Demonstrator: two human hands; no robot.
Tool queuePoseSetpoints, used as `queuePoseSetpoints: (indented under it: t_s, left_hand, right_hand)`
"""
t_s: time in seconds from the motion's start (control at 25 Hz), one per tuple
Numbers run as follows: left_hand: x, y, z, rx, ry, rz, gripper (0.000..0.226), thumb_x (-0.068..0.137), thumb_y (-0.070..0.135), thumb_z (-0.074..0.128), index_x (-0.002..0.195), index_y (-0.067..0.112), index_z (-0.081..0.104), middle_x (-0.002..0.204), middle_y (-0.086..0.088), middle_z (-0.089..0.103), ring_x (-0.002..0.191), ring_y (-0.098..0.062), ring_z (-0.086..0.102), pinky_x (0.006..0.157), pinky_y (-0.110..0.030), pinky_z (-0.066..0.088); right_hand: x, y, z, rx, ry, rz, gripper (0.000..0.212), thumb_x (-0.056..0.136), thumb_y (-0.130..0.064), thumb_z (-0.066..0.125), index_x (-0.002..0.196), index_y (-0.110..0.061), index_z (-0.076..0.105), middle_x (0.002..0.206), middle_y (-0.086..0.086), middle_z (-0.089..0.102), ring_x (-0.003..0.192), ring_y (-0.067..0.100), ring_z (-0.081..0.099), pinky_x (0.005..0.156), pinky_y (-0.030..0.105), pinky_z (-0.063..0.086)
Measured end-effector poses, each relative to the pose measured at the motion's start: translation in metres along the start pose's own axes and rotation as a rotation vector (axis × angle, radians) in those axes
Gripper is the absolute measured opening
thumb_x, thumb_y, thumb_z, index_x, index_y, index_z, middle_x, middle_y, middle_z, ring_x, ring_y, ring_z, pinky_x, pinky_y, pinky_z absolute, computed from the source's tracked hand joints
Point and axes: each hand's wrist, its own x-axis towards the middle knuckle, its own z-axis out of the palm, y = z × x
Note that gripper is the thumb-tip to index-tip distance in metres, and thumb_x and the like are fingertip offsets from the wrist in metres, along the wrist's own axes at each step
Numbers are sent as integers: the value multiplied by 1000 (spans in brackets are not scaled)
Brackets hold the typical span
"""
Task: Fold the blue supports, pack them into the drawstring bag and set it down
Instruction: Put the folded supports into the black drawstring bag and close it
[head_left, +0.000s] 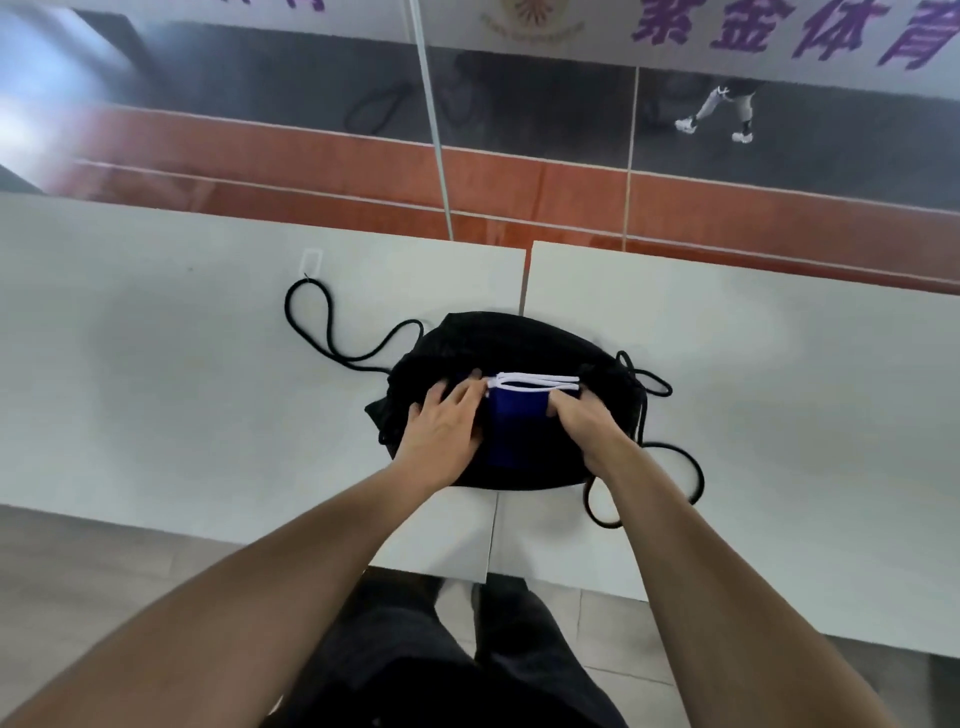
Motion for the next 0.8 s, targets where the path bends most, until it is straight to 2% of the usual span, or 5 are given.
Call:
queuePoseSetpoints:
  t_s: [0.2, 0.36, 0.56, 0.72, 0.8]
  left_hand:
    - [5, 4, 18, 157, 38, -140, 70, 99, 16, 49, 155, 38, 13, 166, 14, 12, 142, -34, 24, 105, -60, 33]
    - [7, 4, 19, 261, 53, -136, 66, 97, 11, 49, 152, 41, 26, 166, 9, 11, 142, -38, 19, 106, -66, 28]
    - [9, -16, 9, 279, 66, -150, 50, 100, 18, 44, 144, 42, 38, 157, 1, 29, 135, -40, 25, 108, -71, 21]
    - [14, -4, 4, 257, 84, -141, 32, 99, 30, 41, 128, 30, 54, 151, -2, 38, 137, -40, 26, 107, -73, 20]
    - [18, 11, -2, 191, 157, -190, 39, 100, 45, 33, 119, 24, 59, 139, -2, 51, 132, -37, 36, 105, -67, 26]
  right_hand:
    - [11, 0, 4, -51, 57, -50, 67, 92, -19, 48, 153, -36, 27, 123, 11, 61, 99, 28, 62, 75, 34, 52]
    - [17, 6, 7, -35, 233, -126, 57, 97, -19, 47, 151, -31, 33, 133, 9, 59, 114, 32, 60, 96, 40, 51]
    - [16, 11, 3, -327, 357, -281, 37, 98, -16, 47, 136, -16, 49, 124, 10, 64, 115, 34, 61, 96, 39, 50]
    - [16, 8, -2, -438, 272, -349, 50, 95, -15, 52, 142, -16, 39, 128, 13, 62, 114, 37, 60, 94, 41, 51]
    - [18, 4, -3, -370, 257, -364, 53, 93, -16, 56, 144, -16, 39, 127, 11, 63, 113, 35, 61, 93, 39, 50]
